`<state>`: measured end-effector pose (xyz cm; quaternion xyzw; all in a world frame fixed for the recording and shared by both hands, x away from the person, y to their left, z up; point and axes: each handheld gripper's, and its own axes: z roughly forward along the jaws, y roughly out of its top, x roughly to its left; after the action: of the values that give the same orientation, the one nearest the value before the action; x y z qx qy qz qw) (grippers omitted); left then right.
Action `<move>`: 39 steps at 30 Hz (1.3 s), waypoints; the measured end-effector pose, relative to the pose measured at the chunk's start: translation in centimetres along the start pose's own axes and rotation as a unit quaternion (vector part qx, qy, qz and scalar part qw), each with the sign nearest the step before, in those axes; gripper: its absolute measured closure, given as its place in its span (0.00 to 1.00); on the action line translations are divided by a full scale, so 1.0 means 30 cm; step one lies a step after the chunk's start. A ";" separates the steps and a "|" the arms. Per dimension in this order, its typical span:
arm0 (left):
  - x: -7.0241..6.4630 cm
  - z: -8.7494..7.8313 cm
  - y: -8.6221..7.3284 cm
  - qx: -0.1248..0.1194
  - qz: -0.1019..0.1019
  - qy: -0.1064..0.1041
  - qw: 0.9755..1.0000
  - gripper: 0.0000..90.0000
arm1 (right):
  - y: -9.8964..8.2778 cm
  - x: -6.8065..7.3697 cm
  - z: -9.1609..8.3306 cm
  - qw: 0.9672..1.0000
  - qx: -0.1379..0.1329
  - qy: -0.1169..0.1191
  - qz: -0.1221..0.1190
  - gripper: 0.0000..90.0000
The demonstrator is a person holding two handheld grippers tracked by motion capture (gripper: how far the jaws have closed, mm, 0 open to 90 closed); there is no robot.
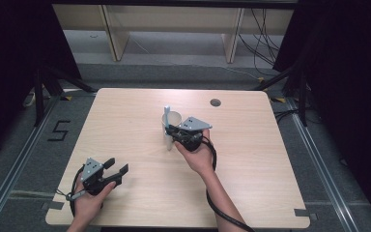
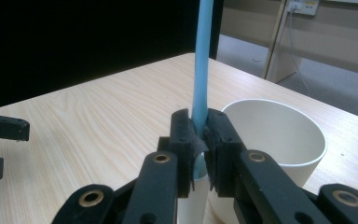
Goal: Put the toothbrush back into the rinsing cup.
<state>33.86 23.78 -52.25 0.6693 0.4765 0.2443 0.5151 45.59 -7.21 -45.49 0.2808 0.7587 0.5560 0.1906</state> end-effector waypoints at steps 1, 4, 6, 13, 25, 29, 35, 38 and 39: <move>0.000 0.001 0.000 -0.001 0.000 -0.001 1.000 0.39 | 0.000 -0.001 -0.001 1.000 0.000 0.000 -0.003 0.91; -0.001 0.000 0.000 -0.001 0.000 0.000 1.000 0.39 | -0.001 -0.003 -0.001 1.000 0.002 -0.001 -0.008 0.91; -0.001 0.000 0.000 0.000 0.000 0.000 1.000 0.39 | -0.003 -0.003 -0.001 1.000 0.003 0.001 -0.011 0.90; -0.001 0.000 0.000 0.000 0.001 0.000 1.000 0.39 | 0.001 0.013 -0.001 0.999 0.021 -0.004 -0.029 0.69; -0.001 0.001 0.000 0.000 0.000 0.000 1.000 0.39 | 0.000 0.016 -0.012 0.998 0.041 -0.019 -0.039 0.50; -0.001 0.001 0.000 0.001 0.001 0.000 1.000 0.39 | 0.001 0.011 -0.025 0.998 0.044 -0.018 -0.042 0.49; -0.001 0.001 0.000 0.000 0.001 0.001 1.000 0.39 | 0.012 -0.003 -0.056 0.996 0.066 -0.013 -0.050 0.47; -0.001 0.001 0.000 0.001 0.001 0.001 1.000 0.39 | 0.014 -0.009 -0.070 0.996 0.073 -0.011 -0.049 0.47; -0.001 0.001 0.000 0.001 0.001 0.001 1.000 0.39 | 0.015 -0.015 -0.075 0.996 0.073 -0.010 -0.057 0.47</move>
<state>33.88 23.74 -52.26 0.6703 0.4764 0.2447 0.5137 44.67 -9.06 -44.38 0.2564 0.8100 0.4845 0.2086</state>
